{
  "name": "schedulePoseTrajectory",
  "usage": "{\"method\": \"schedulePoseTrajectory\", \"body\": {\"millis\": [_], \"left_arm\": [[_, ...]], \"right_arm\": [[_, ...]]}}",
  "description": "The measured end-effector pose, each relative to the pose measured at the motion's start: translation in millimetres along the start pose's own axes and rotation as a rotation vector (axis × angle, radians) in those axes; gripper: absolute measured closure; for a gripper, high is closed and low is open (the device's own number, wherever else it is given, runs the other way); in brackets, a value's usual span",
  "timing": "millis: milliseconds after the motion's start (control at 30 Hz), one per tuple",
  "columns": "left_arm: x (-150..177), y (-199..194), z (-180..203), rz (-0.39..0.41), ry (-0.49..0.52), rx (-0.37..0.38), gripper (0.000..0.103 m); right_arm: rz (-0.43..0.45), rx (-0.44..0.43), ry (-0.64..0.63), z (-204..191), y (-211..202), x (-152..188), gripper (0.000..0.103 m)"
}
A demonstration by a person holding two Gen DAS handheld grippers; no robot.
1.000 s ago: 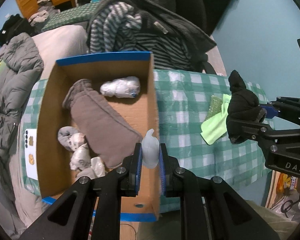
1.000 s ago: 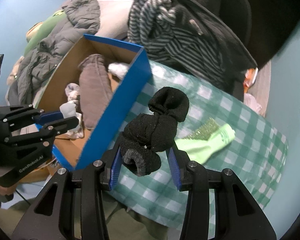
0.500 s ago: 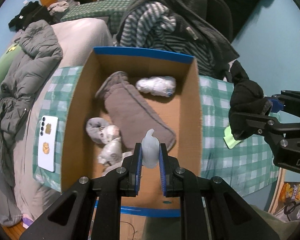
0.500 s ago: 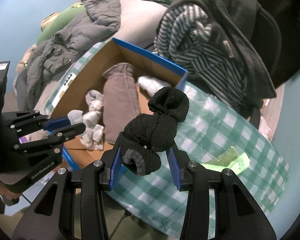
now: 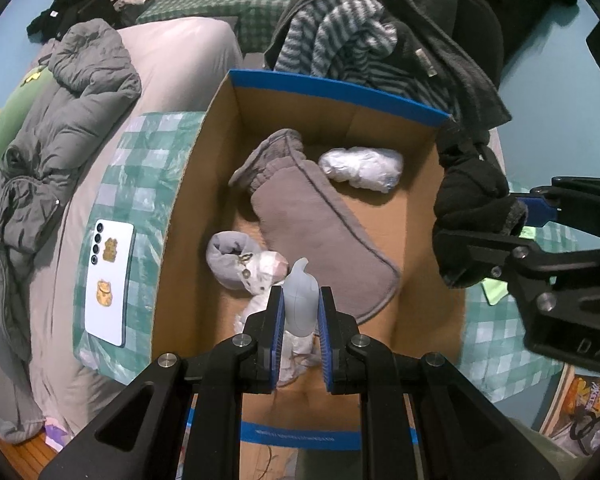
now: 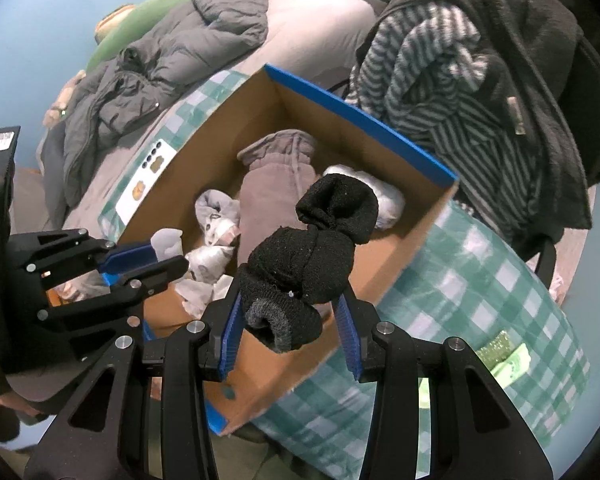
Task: Organize soft objects
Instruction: 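Carry the black sock and white piece over the box with both tools, then open both tools over the box, dropping the black sock and white piece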
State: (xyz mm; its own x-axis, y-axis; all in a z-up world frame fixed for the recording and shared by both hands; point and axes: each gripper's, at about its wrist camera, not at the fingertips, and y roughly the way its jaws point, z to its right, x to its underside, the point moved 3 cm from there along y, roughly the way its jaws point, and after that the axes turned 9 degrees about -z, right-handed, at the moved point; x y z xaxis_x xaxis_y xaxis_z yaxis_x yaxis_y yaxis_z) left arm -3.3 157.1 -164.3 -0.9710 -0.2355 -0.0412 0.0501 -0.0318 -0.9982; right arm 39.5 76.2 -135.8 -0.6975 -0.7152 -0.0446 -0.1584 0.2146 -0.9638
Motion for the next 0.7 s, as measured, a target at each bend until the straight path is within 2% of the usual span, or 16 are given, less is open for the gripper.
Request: {"method": "schedulePoseTrajectory", "body": {"millis": [400,533,600,700], "left_arm": [[-5,22,-5,-0.047,-0.004,-0.007,0.086],[-5,23,-5,-0.063,-0.014,0.003,0.074],[-5,22,-3,-0.055,-0.005,0.002,0.065],[-5,17,2,-0.041,0.014,-0.022,0.060]], "right_arm": [[-0.048,-0.011,-0.002,-1,32,-17,0.058],[-0.045,-0.003,0.003,0,33,-18,0.052],[-0.033,0.005,0.011,2,29,-18,0.037],[-0.022,0.020,0.012,5,25,-18,0.036]]}}
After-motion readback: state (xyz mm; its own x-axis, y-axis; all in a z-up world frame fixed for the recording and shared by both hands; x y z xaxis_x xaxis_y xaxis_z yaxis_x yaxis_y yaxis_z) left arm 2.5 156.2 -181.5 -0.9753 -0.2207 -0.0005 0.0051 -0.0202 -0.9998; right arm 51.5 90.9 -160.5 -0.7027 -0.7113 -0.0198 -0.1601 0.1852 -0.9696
